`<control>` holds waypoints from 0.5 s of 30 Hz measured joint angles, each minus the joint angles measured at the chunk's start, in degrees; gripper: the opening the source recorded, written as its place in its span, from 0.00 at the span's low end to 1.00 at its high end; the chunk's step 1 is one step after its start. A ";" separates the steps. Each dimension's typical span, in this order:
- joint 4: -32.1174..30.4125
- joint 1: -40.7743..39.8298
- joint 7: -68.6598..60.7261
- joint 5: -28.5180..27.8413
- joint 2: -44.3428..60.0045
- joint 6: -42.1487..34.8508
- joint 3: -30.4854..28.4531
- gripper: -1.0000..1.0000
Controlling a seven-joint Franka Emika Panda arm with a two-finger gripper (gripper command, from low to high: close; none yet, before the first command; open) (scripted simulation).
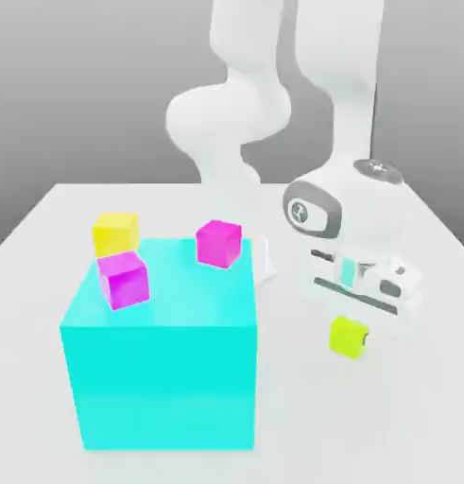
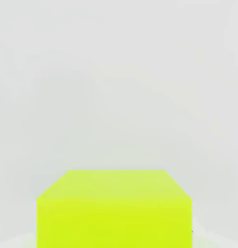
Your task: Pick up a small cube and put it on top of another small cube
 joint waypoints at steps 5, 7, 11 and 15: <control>0.45 1.73 0.89 -0.61 -2.46 -3.70 -1.34 0.00; 0.53 1.91 1.09 -0.78 -3.47 -5.04 -1.44 0.00; 0.46 1.95 0.96 -0.55 -5.51 -7.36 -1.33 0.00; 0.09 1.76 0.06 0.51 -7.65 -9.24 -0.95 0.00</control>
